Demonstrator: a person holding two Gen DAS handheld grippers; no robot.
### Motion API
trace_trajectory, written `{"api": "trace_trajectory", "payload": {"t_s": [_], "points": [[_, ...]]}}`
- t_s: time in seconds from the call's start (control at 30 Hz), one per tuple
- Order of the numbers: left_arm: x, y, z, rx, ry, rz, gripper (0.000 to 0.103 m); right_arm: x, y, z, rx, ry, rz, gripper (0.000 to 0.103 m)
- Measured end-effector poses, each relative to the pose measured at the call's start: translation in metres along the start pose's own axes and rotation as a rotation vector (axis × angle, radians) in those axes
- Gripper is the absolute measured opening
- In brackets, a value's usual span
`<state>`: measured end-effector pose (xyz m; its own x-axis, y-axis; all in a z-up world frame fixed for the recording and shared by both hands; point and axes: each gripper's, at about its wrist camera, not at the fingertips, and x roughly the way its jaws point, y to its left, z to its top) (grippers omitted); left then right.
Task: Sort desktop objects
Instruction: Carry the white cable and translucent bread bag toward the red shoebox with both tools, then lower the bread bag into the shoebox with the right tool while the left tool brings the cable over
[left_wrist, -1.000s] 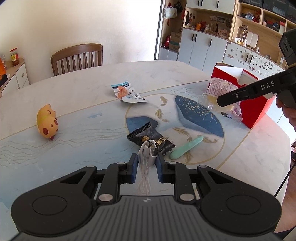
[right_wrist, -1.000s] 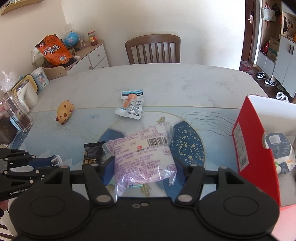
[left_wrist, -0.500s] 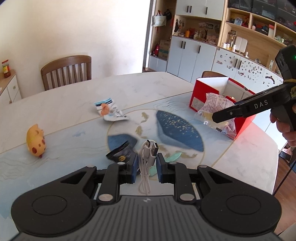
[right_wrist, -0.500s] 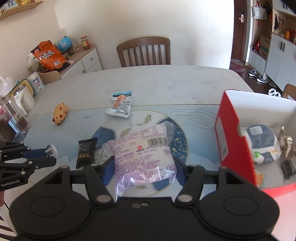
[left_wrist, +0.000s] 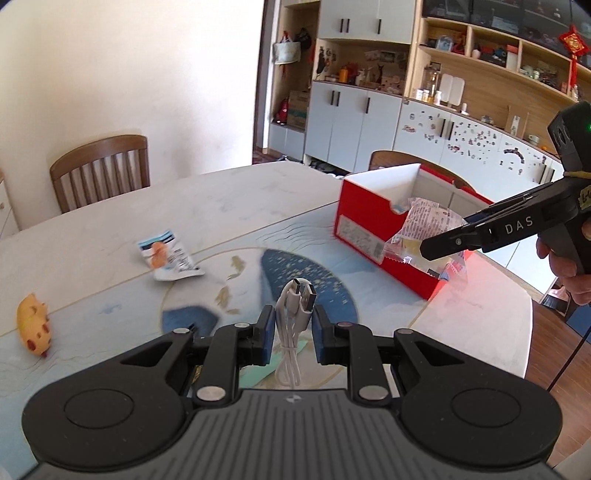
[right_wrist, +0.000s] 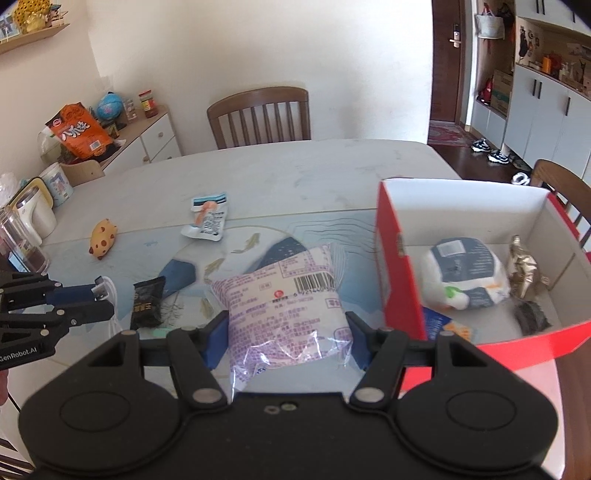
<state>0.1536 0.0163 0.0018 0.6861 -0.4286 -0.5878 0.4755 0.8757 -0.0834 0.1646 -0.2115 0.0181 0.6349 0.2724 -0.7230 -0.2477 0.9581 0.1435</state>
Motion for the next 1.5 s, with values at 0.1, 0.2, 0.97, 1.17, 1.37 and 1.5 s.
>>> {"api": "trace_trajectory", "payload": {"t_s": [0.1, 0.2, 0.97, 1.17, 1.37, 1.5], "points": [[0.004, -0.011, 0.006, 0.008, -0.006, -0.008, 0.020, -0.007, -0.010, -0.001, 0.005, -0.008, -0.007, 0.064], [0.010, -0.022, 0.012, 0.017, -0.012, -0.015, 0.020, -0.013, -0.021, -0.001, 0.008, -0.017, -0.014, 0.064], [0.062, -0.105, 0.058, 0.069, -0.037, -0.056, 0.020, -0.034, -0.117, 0.000, 0.030, -0.025, -0.030, 0.064], [0.076, -0.127, 0.070, 0.077, -0.045, -0.073, 0.020, -0.034, -0.141, 0.000, 0.028, -0.022, -0.039, 0.064], [0.088, -0.146, 0.080, 0.092, -0.046, -0.086, 0.020, -0.033, -0.164, 0.004, 0.019, -0.025, -0.046, 0.064], [0.095, -0.156, 0.088, 0.097, -0.051, -0.090, 0.020, -0.030, -0.177, 0.008, 0.011, -0.024, -0.051, 0.064]]}}
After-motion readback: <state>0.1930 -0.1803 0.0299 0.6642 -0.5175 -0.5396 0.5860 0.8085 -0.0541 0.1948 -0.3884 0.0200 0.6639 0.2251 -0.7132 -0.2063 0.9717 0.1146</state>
